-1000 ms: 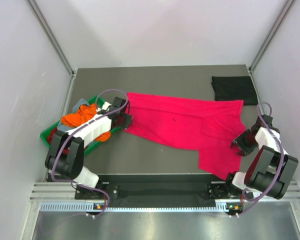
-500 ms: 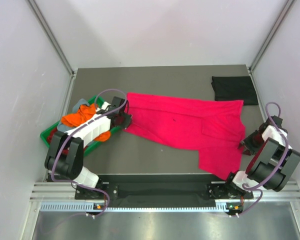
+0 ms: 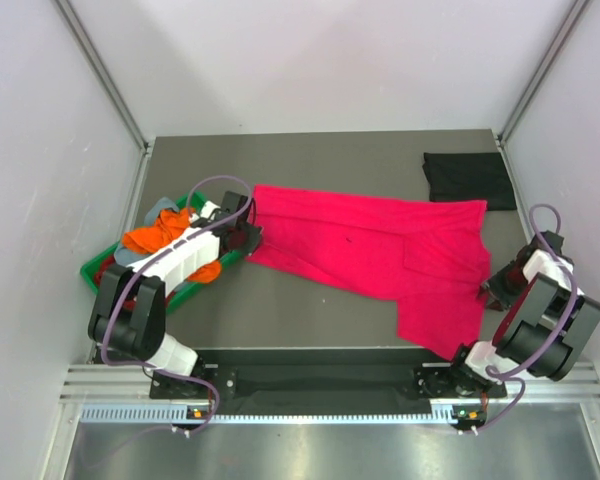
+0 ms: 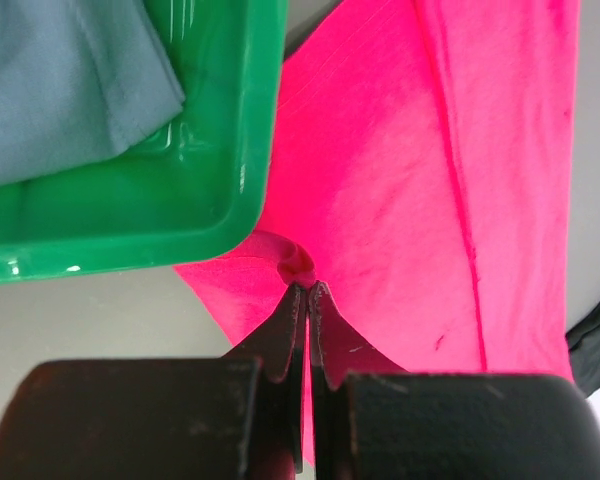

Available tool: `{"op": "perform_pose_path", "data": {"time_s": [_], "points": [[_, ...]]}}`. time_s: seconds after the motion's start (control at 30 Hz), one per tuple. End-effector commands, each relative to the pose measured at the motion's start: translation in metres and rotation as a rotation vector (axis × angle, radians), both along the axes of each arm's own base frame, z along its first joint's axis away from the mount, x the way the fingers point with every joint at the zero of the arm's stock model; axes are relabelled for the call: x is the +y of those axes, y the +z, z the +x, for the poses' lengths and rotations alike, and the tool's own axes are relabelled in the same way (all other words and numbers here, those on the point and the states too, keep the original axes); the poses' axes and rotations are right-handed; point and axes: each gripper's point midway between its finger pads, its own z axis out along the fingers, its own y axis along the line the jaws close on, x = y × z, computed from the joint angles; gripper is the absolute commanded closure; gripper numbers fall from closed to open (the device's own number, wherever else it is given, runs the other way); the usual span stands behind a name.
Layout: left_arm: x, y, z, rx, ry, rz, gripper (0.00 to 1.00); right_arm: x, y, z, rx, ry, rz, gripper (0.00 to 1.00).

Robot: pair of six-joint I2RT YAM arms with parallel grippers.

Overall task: Fold and stack the t-shirts
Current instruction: Fold the tshirt

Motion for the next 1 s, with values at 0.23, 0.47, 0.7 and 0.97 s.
{"op": "perform_pose_path", "data": {"time_s": [0.23, 0.47, 0.7, 0.97], "points": [[0.009, 0.036, 0.022, -0.114, 0.048, 0.005, 1.00, -0.003, -0.004, 0.008, -0.007, 0.005, -0.015, 0.94], [0.017, 0.042, 0.028, -0.137, 0.072, 0.028, 1.00, -0.005, 0.011, 0.016, -0.069, 0.006, -0.038, 1.00], [0.027, 0.051, 0.033, -0.170, 0.092, 0.076, 1.00, -0.004, 0.036, 0.030, -0.172, 0.026, -0.053, 1.00], [0.038, 0.050, 0.041, -0.152, 0.114, 0.158, 1.00, -0.005, 0.062, 0.057, -0.318, -0.017, -0.042, 1.00]]}}
